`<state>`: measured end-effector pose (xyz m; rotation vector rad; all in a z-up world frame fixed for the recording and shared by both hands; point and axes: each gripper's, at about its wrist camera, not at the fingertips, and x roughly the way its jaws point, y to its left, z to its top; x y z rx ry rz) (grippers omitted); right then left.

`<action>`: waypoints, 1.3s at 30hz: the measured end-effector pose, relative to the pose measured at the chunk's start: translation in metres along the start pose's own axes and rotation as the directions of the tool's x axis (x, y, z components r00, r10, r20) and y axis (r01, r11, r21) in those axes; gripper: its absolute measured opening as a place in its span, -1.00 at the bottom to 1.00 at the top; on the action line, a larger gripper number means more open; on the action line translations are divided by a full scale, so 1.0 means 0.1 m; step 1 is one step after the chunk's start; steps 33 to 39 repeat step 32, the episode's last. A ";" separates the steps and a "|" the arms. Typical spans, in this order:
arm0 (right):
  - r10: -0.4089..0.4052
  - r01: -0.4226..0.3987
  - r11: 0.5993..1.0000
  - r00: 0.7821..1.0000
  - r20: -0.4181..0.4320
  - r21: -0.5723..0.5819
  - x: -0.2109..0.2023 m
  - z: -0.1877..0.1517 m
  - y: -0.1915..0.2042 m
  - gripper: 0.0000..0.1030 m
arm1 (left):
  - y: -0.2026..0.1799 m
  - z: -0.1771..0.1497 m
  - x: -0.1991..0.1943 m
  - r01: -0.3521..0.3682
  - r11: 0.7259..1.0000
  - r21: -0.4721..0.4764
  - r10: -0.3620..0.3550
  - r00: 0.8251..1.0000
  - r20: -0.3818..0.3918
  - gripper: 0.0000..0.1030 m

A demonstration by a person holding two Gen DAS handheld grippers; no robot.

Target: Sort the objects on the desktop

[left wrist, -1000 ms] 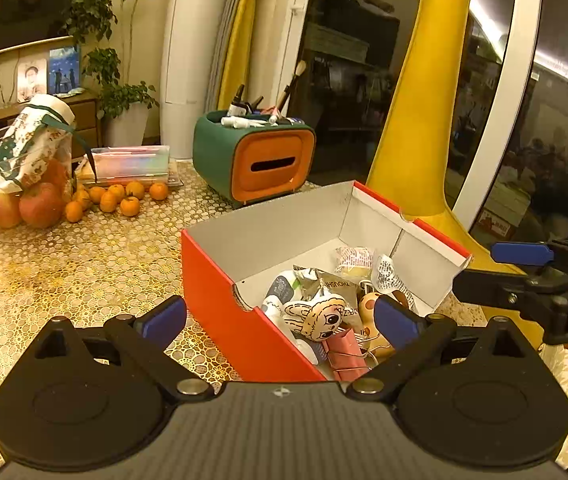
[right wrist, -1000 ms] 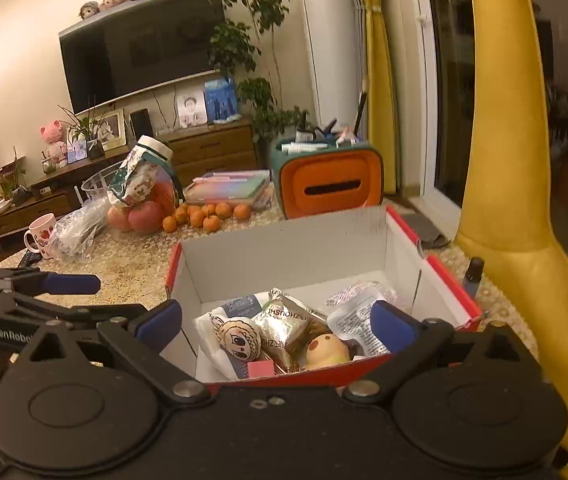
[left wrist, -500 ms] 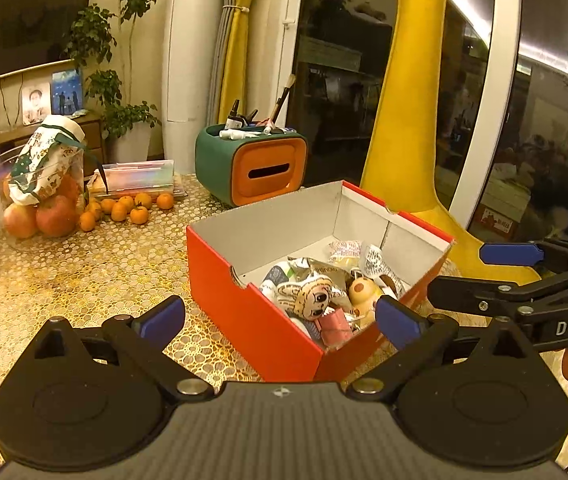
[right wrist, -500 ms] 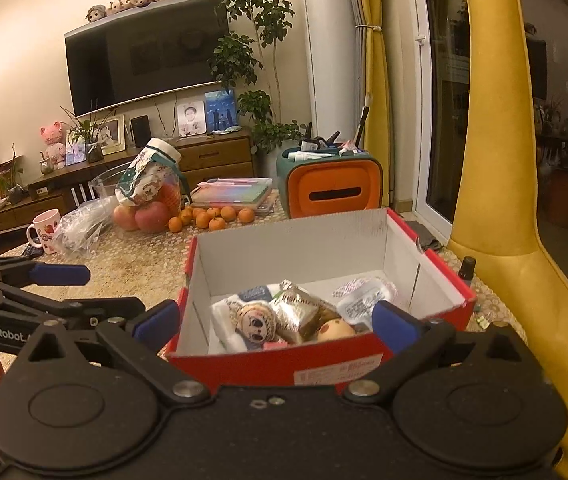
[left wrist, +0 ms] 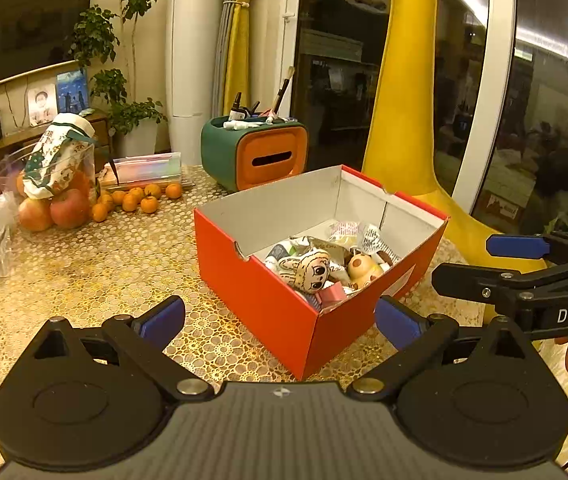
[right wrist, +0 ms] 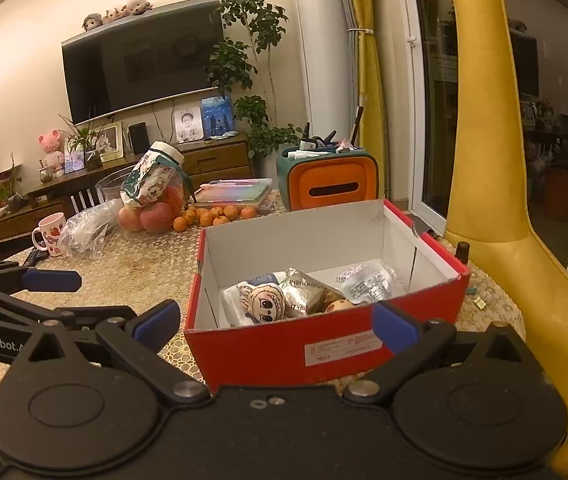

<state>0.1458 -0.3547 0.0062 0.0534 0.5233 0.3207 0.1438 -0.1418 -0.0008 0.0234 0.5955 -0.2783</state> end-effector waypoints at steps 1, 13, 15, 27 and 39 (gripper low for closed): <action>-0.001 0.001 1.000 1.000 0.000 0.002 -0.01 -0.01 0.00 0.99 | 0.00 -0.01 -0.01 0.003 1.000 0.001 -0.003 1.000 -0.002 0.98; -0.018 0.018 1.000 1.000 -0.014 0.020 -0.11 -0.13 0.03 0.99 | 0.04 -0.09 -0.07 0.007 1.000 -0.011 -0.007 1.000 -0.019 0.98; -0.021 0.021 1.000 1.000 -0.015 0.021 -0.12 -0.14 0.05 0.99 | 0.03 -0.10 -0.07 0.009 1.000 -0.007 -0.009 1.000 -0.023 0.98; -0.033 0.036 0.997 0.998 -0.049 0.063 -0.10 -0.20 0.04 0.99 | 0.05 -0.16 -0.07 0.041 0.999 -0.007 -0.042 0.998 -0.038 0.98; -0.033 0.037 0.997 0.998 -0.054 0.063 -0.09 -0.19 0.09 0.99 | 0.08 -0.17 -0.07 0.058 0.998 -0.016 -0.059 0.997 -0.044 0.98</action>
